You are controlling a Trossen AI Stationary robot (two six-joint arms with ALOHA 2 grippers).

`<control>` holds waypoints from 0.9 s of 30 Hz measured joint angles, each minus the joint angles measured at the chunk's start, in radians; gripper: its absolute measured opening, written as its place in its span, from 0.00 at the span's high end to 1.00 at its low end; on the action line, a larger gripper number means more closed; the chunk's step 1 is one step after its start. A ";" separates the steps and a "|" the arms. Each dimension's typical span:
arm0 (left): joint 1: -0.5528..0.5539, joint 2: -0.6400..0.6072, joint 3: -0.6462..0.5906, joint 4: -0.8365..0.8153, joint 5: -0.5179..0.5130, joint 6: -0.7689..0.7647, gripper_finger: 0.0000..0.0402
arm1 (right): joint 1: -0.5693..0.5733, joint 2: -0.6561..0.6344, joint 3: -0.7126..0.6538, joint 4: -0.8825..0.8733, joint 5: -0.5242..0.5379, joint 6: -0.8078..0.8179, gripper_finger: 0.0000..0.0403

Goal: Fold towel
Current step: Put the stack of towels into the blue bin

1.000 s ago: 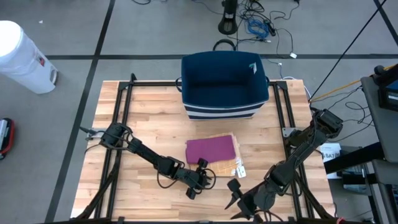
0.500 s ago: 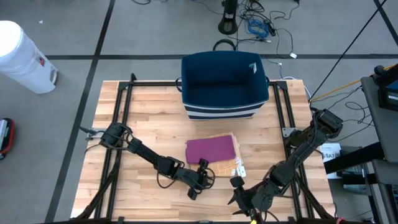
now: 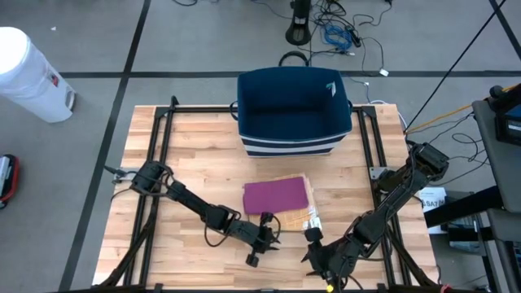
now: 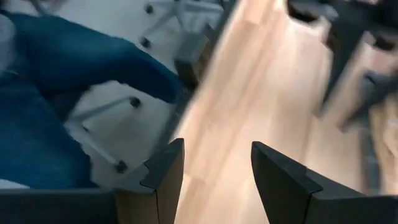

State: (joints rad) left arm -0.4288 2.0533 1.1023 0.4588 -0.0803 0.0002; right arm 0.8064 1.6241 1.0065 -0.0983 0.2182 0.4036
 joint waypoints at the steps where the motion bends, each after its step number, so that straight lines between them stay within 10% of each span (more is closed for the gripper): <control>1: -0.003 0.000 0.000 0.002 0.000 -0.001 0.75 | -0.001 0.000 0.000 -0.025 0.017 0.007 0.57; 5: -0.006 0.000 0.000 0.009 -0.047 0.006 0.75 | -0.001 0.000 0.000 -0.164 0.159 0.045 0.57; 18: -0.060 -0.007 0.000 -0.133 -0.773 0.276 0.75 | -0.094 0.000 0.000 -0.448 0.377 0.059 0.51; 27: -0.068 -0.009 0.000 -0.156 -0.782 0.243 0.75 | -0.235 0.027 0.000 -0.446 0.346 -0.055 0.54</control>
State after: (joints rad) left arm -0.4972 2.0445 1.1019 0.3029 -0.8622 0.2433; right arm 0.5709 1.6514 1.0069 -0.5443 0.5644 0.3489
